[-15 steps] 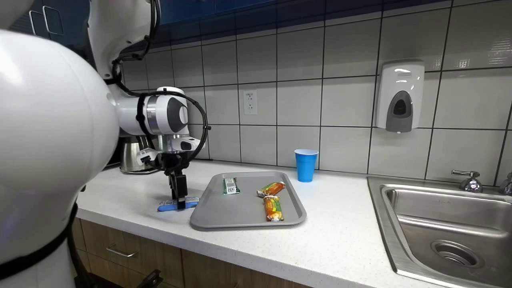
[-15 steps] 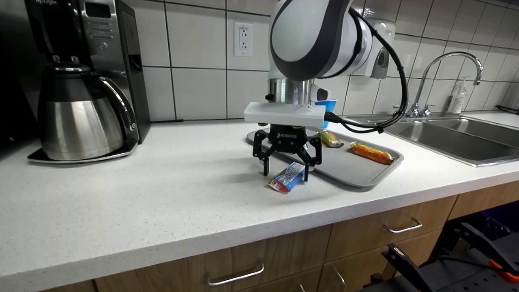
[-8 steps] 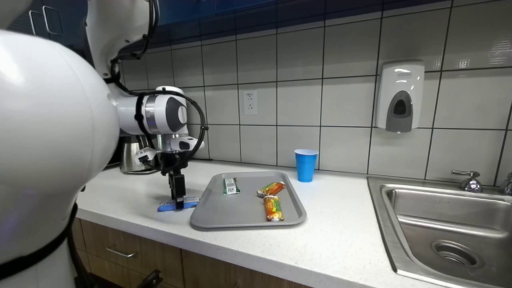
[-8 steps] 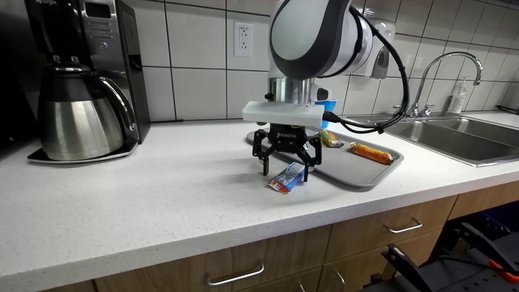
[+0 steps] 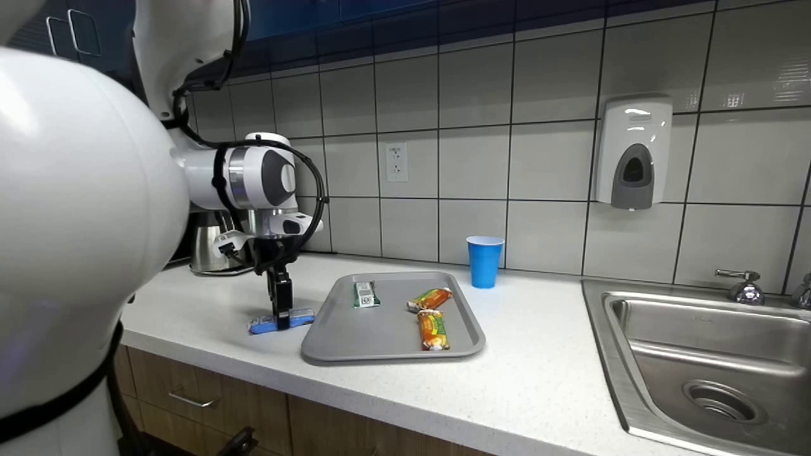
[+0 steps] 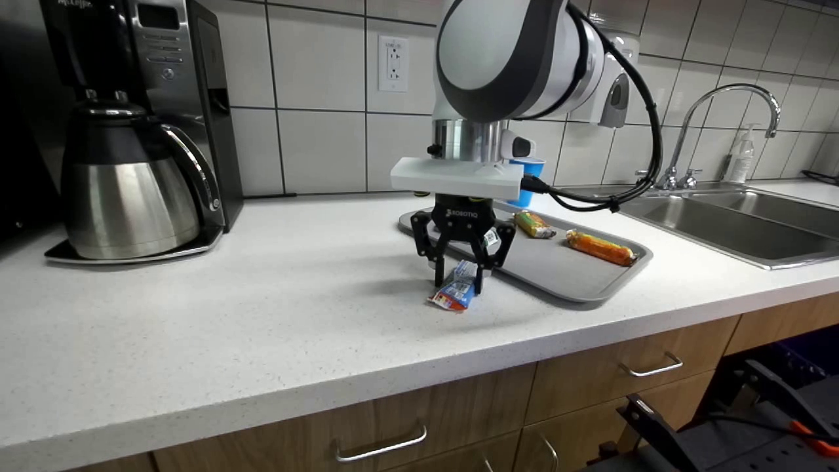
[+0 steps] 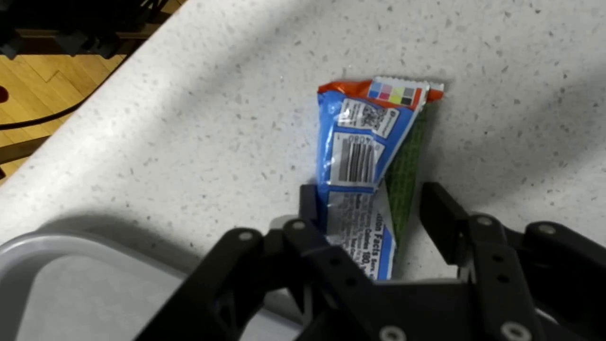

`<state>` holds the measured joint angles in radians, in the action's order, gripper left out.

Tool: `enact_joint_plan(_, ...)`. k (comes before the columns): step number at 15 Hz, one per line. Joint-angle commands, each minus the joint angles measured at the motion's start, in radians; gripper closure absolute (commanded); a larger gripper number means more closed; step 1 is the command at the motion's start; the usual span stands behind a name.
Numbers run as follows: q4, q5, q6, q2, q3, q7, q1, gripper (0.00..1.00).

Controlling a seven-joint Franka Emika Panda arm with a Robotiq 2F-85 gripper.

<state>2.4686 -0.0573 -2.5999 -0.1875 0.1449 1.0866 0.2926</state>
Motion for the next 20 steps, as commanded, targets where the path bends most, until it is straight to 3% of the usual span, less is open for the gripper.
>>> enact_joint_plan(1,0.022,0.017,-0.006,0.034,0.006,0.018,0.003,0.73)
enact_joint_plan(3,0.025,0.016,-0.006,0.039,0.007,0.019,0.003,0.82)
enact_joint_plan(13,0.052,-0.021,0.011,0.133,0.000,0.093,-0.004,0.87)
enact_joint_plan(20,0.095,-0.010,0.018,0.230,0.007,0.108,-0.046,0.90)
